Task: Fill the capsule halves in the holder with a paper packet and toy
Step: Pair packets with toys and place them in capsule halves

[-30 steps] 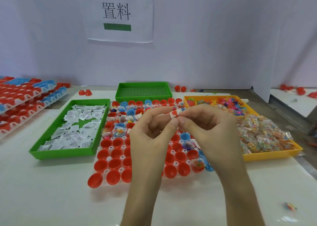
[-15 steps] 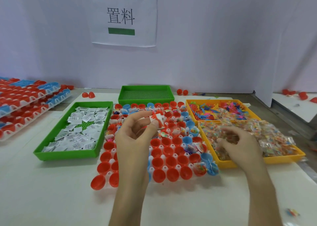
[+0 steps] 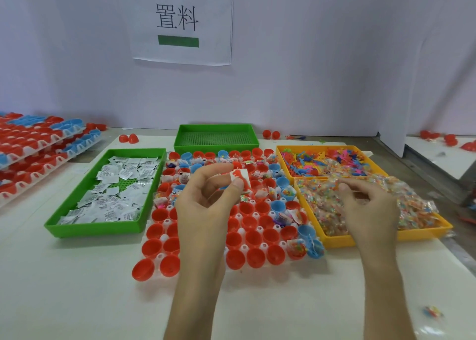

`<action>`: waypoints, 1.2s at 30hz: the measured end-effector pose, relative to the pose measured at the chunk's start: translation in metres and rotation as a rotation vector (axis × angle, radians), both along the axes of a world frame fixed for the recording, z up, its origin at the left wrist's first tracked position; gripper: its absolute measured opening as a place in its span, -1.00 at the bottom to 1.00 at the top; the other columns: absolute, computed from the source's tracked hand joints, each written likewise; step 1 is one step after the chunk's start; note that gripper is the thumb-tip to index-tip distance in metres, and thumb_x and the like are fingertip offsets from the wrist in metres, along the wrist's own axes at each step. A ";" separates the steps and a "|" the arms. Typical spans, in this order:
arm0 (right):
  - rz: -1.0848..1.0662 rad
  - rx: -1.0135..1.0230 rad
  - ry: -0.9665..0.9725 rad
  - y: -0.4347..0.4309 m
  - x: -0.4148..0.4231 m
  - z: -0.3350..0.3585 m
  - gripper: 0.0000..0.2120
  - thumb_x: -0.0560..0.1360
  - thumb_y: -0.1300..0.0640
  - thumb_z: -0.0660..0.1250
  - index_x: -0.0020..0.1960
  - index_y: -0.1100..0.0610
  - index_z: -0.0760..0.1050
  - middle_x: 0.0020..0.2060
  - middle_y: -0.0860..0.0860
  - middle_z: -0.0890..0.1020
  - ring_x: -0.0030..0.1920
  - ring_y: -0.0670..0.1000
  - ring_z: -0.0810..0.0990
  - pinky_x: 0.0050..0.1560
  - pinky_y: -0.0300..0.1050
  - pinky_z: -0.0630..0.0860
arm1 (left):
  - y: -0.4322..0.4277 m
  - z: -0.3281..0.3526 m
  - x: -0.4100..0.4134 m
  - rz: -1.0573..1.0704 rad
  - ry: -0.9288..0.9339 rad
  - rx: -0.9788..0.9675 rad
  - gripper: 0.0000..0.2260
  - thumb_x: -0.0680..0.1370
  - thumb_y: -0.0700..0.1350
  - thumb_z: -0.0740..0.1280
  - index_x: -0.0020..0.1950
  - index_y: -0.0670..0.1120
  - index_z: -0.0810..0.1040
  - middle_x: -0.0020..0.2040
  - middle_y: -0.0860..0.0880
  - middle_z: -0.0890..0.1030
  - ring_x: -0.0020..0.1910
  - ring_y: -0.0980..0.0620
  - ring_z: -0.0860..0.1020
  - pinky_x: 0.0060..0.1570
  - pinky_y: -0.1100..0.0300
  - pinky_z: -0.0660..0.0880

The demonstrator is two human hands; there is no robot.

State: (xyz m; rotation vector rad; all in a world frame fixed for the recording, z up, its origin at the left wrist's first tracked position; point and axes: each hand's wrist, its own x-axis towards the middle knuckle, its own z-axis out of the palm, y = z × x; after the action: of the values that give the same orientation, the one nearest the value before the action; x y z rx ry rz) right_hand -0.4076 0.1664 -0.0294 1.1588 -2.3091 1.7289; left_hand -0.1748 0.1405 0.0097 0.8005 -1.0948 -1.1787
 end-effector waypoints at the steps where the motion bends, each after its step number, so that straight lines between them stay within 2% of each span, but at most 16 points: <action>1: 0.008 -0.054 0.000 0.001 0.002 0.003 -0.85 0.55 0.19 0.39 0.10 0.12 0.68 -0.08 -0.01 0.68 -0.09 -0.06 0.60 -0.12 -0.34 0.45 | 0.000 0.000 -0.001 -0.003 -0.003 -0.003 -0.84 0.48 -0.20 0.48 -0.04 0.06 0.68 -0.14 -0.06 0.68 -0.06 -0.04 0.68 -0.06 0.20 0.60; 3: 0.063 -0.138 -0.012 0.004 0.008 0.010 -0.86 0.54 0.19 0.42 0.08 0.05 0.67 -0.14 -0.08 0.67 -0.14 -0.17 0.61 -0.16 -0.47 0.48 | 0.001 0.000 -0.002 -0.015 -0.011 -0.014 -0.85 0.48 -0.19 0.48 -0.04 0.06 0.68 -0.17 -0.03 0.68 -0.09 -0.02 0.67 -0.08 0.23 0.60; 6: 0.205 -0.197 -0.066 0.006 0.022 0.021 -0.87 0.49 0.17 0.48 -0.02 -0.05 0.67 -0.18 -0.19 0.70 -0.13 -0.19 0.66 -0.15 -0.44 0.53 | 0.004 0.001 -0.005 -0.044 -0.025 -0.037 -0.83 0.47 -0.19 0.48 -0.03 0.06 0.67 -0.21 0.01 0.69 -0.13 0.05 0.68 -0.13 0.30 0.58; 9: 0.368 -0.229 -0.114 0.004 0.040 0.030 -0.83 0.44 0.21 0.53 -0.11 -0.06 0.68 -0.21 -0.18 0.72 -0.16 -0.18 0.68 -0.20 -0.40 0.55 | 0.007 0.003 -0.007 -0.079 -0.024 -0.071 -0.80 0.47 -0.26 0.48 -0.02 0.03 0.66 -0.25 0.06 0.70 -0.19 0.16 0.67 -0.18 0.40 0.54; 11: 0.402 -0.236 -0.115 0.002 0.047 0.030 -0.82 0.43 0.21 0.53 -0.13 -0.08 0.67 -0.21 -0.20 0.71 -0.17 -0.18 0.68 -0.21 -0.41 0.54 | 0.009 0.004 -0.008 -0.096 -0.032 -0.087 -0.78 0.47 -0.29 0.47 -0.01 0.01 0.65 -0.26 0.09 0.70 -0.21 0.19 0.67 -0.20 0.43 0.53; 15: 0.158 -0.239 -0.076 0.001 0.034 0.020 -0.82 0.44 0.22 0.51 -0.15 -0.07 0.63 -0.27 -0.17 0.68 -0.20 -0.22 0.65 -0.22 -0.48 0.48 | 0.009 0.004 -0.004 -0.078 -0.033 -0.080 -0.79 0.45 -0.25 0.49 -0.03 0.04 0.66 -0.24 0.07 0.70 -0.18 0.15 0.68 -0.19 0.41 0.54; 18: -0.021 -0.264 -0.116 0.007 0.011 0.011 -0.80 0.42 0.27 0.51 -0.14 -0.03 0.61 -0.22 -0.07 0.67 -0.18 -0.10 0.66 -0.17 -0.40 0.52 | 0.006 0.005 -0.001 -0.072 -0.034 -0.063 -0.79 0.45 -0.25 0.49 -0.01 0.03 0.66 -0.19 0.03 0.72 -0.14 0.11 0.69 -0.19 0.39 0.55; 20: -0.039 -0.268 -0.165 0.010 0.001 0.009 -0.77 0.39 0.28 0.53 -0.17 -0.04 0.62 -0.21 -0.03 0.68 -0.16 -0.01 0.67 -0.13 -0.24 0.57 | 0.005 0.004 -0.001 -0.077 -0.035 -0.048 -0.78 0.46 -0.27 0.48 0.00 0.03 0.66 -0.19 0.02 0.72 -0.15 0.11 0.69 -0.20 0.38 0.56; 22: -0.017 -0.275 -0.202 0.010 -0.001 0.009 -0.74 0.37 0.30 0.54 -0.21 -0.05 0.61 -0.21 -0.01 0.69 -0.20 -0.08 0.66 -0.17 -0.30 0.57 | 0.005 0.003 -0.002 -0.082 -0.034 -0.035 -0.77 0.46 -0.28 0.48 -0.01 0.03 0.66 -0.20 0.03 0.71 -0.17 0.11 0.69 -0.21 0.38 0.56; 24: 0.024 -0.304 -0.240 0.009 0.003 0.012 -0.73 0.37 0.31 0.54 -0.20 -0.05 0.62 -0.23 -0.06 0.68 -0.25 -0.20 0.64 -0.24 -0.42 0.52 | 0.006 0.002 -0.003 -0.079 -0.040 -0.024 -0.77 0.44 -0.26 0.50 -0.02 0.05 0.67 -0.20 0.02 0.71 -0.16 0.08 0.68 -0.21 0.37 0.56; 26: 0.082 -0.335 -0.271 0.008 0.011 0.016 -0.78 0.41 0.28 0.52 -0.16 -0.04 0.64 -0.21 -0.08 0.70 -0.24 -0.24 0.64 -0.25 -0.46 0.49 | 0.006 0.001 -0.003 -0.077 -0.044 -0.019 -0.78 0.44 -0.25 0.51 -0.03 0.05 0.67 -0.18 0.01 0.71 -0.15 0.07 0.68 -0.20 0.37 0.56; 32: 0.416 -0.246 -0.270 0.007 0.052 0.038 -0.89 0.47 0.17 0.49 -0.10 -0.04 0.68 -0.19 -0.13 0.73 -0.15 -0.13 0.70 -0.11 -0.32 0.59 | 0.005 0.002 -0.004 -0.092 -0.039 -0.036 -0.78 0.43 -0.25 0.51 -0.04 0.05 0.67 -0.21 0.01 0.70 -0.18 0.11 0.67 -0.19 0.37 0.55; 36: 0.606 -0.198 -0.258 0.005 0.077 0.043 -0.89 0.49 0.26 0.46 -0.06 0.07 0.69 -0.20 -0.09 0.74 -0.16 -0.10 0.71 -0.13 -0.31 0.59 | 0.006 0.001 -0.006 -0.124 -0.064 -0.095 -0.77 0.42 -0.25 0.53 0.01 -0.01 0.66 -0.20 0.02 0.70 -0.19 0.11 0.68 -0.17 0.33 0.56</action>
State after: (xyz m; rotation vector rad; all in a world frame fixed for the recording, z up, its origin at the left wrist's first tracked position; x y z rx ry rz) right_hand -0.3310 0.1709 0.0135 1.8169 -1.9525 2.3570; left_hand -0.1809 0.1465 0.0105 0.7099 -1.2588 -1.2012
